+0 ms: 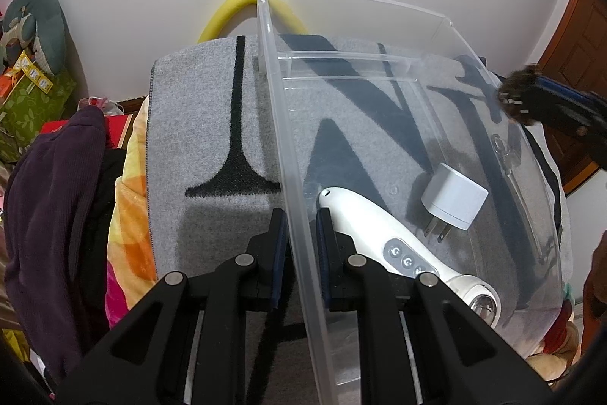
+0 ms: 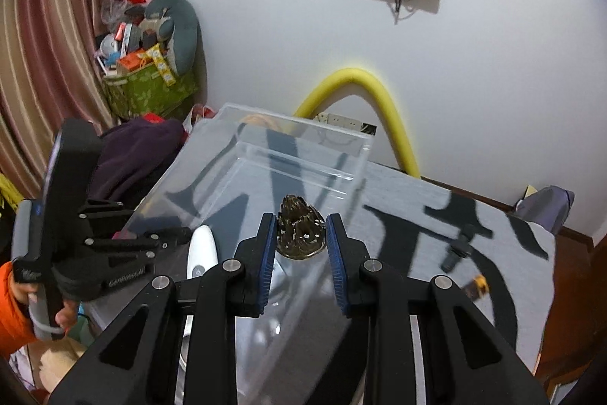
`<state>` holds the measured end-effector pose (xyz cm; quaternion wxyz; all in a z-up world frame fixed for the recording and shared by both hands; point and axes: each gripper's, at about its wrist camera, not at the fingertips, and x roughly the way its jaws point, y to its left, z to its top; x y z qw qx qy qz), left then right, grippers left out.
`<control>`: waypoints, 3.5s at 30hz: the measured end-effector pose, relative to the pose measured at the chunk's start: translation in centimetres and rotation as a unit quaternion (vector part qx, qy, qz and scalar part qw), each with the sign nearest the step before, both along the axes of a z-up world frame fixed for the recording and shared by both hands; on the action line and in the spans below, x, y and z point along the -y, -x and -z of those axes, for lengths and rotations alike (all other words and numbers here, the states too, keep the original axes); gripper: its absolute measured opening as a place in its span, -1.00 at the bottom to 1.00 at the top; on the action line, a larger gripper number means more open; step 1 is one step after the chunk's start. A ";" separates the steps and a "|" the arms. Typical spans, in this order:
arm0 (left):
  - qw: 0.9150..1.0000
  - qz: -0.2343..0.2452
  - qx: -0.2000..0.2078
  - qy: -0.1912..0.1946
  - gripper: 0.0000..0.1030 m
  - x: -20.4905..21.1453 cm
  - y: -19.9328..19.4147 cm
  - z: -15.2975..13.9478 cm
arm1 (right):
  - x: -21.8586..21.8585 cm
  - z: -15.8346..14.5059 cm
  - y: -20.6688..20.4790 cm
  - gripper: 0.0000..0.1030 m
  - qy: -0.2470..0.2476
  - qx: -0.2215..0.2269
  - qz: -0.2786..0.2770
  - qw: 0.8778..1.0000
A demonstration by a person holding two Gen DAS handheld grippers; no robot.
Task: Organize rigid objects
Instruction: 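Lower the dark object into the clear box and open the right tool, then grasp the silver metal cylinder upright with the right tool, then carry the silver cylinder into the clear box and release it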
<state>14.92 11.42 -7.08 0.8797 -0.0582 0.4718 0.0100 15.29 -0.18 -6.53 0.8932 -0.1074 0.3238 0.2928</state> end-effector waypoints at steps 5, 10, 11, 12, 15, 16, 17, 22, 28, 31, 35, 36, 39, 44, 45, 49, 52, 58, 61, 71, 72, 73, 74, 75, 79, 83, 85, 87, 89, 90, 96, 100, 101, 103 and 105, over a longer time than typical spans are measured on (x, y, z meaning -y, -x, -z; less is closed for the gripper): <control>1.000 0.000 0.001 0.005 -0.73 -0.2 0.0 0.0 | -2.3 1.4 -1.6 -0.53 0.019 -0.024 -0.009 0.999; 1.000 0.000 0.002 0.006 -0.73 -0.2 0.0 0.0 | -4.2 3.4 -2.5 -0.53 0.058 -0.035 -0.008 0.998; 1.000 -0.001 0.002 0.007 -0.73 -0.2 0.0 0.0 | -4.5 3.6 -2.5 -0.52 0.065 -0.034 -0.008 0.997; 1.000 -0.001 0.002 0.008 -0.73 -0.2 0.0 0.0 | -4.8 3.8 -2.4 -0.52 0.077 -0.029 -0.012 0.997; 1.000 0.000 0.003 0.008 -0.73 -0.2 0.0 0.0 | -5.3 4.0 -2.1 -0.50 0.093 -0.028 -0.016 0.995; 1.000 0.000 0.003 0.008 -0.73 -0.1 0.0 0.0 | -5.3 4.0 -2.1 -0.45 0.093 -0.032 -0.020 0.995; 1.000 0.000 0.003 0.008 -0.73 -0.2 0.0 0.0 | -5.1 4.0 -2.1 -0.38 0.091 -0.033 -0.021 0.995; 1.000 0.000 0.002 0.006 -0.73 -0.2 -0.1 0.1 | -3.6 2.7 -1.8 -0.18 0.062 -0.030 -0.016 0.998; 1.000 0.000 0.002 0.006 -0.73 -0.1 -0.1 0.1 | -0.7 0.7 -0.8 -0.07 0.031 -0.023 -0.010 0.999; 1.000 0.000 0.002 0.004 -0.73 -0.1 -0.1 0.1 | 1.3 -0.2 0.1 0.05 0.026 0.000 0.002 1.000; 1.000 0.000 0.001 0.004 -0.73 -0.1 0.0 0.1 | 4.0 -0.9 0.5 0.06 0.015 0.005 0.015 1.000; 1.000 0.000 0.001 0.003 -0.73 -0.1 0.0 0.1 | 4.5 -1.0 0.6 0.06 0.013 0.006 0.018 1.000; 1.000 0.000 0.001 0.002 -0.73 -0.1 0.0 0.1 | 6.7 -0.9 1.0 0.06 0.011 0.007 0.031 0.999; 1.000 -0.001 0.000 0.000 -0.73 -0.1 0.0 0.1 | 9.1 0.2 0.7 0.06 0.021 -0.009 0.055 0.998; 1.000 -0.002 0.000 0.000 -0.73 -0.1 0.0 0.1 | 9.6 0.7 0.6 0.06 0.025 -0.016 0.061 0.998; 1.000 -0.001 -0.002 -0.002 -0.73 0.0 0.1 0.1 | 10.6 2.8 0.3 0.06 0.029 -0.046 0.068 0.996; 1.000 -0.002 -0.002 -0.004 -0.73 0.0 0.1 0.1 | 11.0 4.6 0.3 0.06 0.027 -0.075 0.063 0.995; 1.000 -0.001 -0.003 -0.004 -0.73 0.1 0.1 0.1 | 9.5 8.6 0.7 -0.34 0.040 -0.127 0.040 0.990; 1.000 0.001 -0.003 -0.006 -0.73 0.1 0.1 0.1 | 8.8 9.8 0.9 -0.59 0.043 -0.136 0.034 0.989; 1.000 0.002 -0.003 -0.005 -0.73 0.1 0.2 0.1 | 9.6 7.2 2.3 -0.73 0.040 -0.068 0.058 0.995; 1.000 0.001 -0.003 -0.005 -0.73 0.1 0.2 0.1 | 9.6 6.7 2.3 -0.73 0.040 -0.063 0.059 0.995; 1.000 0.001 -0.003 -0.005 -0.73 0.1 0.3 0.1 | 9.7 6.3 2.4 -0.73 0.038 -0.056 0.062 0.996; 1.000 0.001 -0.003 -0.005 -0.73 0.1 0.2 0.1 | 9.8 5.8 2.6 -0.73 0.036 -0.048 0.063 0.996; 1.000 0.001 -0.003 -0.004 -0.73 0.1 0.2 0.1 | 9.9 5.3 2.7 -0.73 0.033 -0.043 0.063 0.997; 1.000 0.001 -0.003 -0.005 -0.73 0.1 0.2 0.1 | 9.9 3.2 2.9 -0.73 0.016 -0.020 0.062 0.998; 1.000 0.001 -0.003 -0.006 -0.73 0.0 0.2 0.0 | 9.5 1.2 2.9 -0.73 0.005 0.003 0.060 0.998; 1.000 0.001 -0.003 -0.005 -0.73 0.0 0.3 0.0 | 9.1 0.2 2.9 -0.73 -0.001 0.013 0.057 0.998; 1.000 0.001 -0.003 -0.005 -0.73 0.0 0.3 0.0 | 8.6 -0.9 2.9 -0.73 -0.006 0.025 0.053 0.998; 1.000 0.001 -0.003 -0.005 -0.73 0.0 0.2 0.0 | 7.9 -2.0 2.9 -0.73 -0.009 0.040 0.048 0.998; 1.000 0.001 -0.003 -0.005 -0.73 0.0 0.2 0.0 | 7.5 -2.5 2.8 -0.73 -0.010 0.046 0.045 0.998; 1.000 0.001 -0.003 -0.005 -0.73 0.0 0.2 0.0 | 4.5 -4.5 2.3 -0.73 -0.022 0.063 0.026 0.997; 1.000 0.001 -0.003 -0.004 -0.73 0.0 0.2 0.0 | 2.5 -5.2 2.1 -0.73 -0.032 0.064 0.008 0.997; 1.000 0.001 -0.003 -0.004 -0.73 0.0 0.2 0.0 | 1.9 -5.3 2.0 -0.73 -0.034 0.061 0.002 0.998; 1.000 0.002 -0.003 -0.003 -0.73 0.0 0.2 -0.1 | 1.1 -5.3 2.0 -0.73 -0.033 0.059 -0.005 0.998; 1.000 0.001 -0.003 -0.003 -0.73 0.0 0.1 -0.1 | 0.1 -5.1 1.8 -0.73 -0.033 0.055 -0.013 0.998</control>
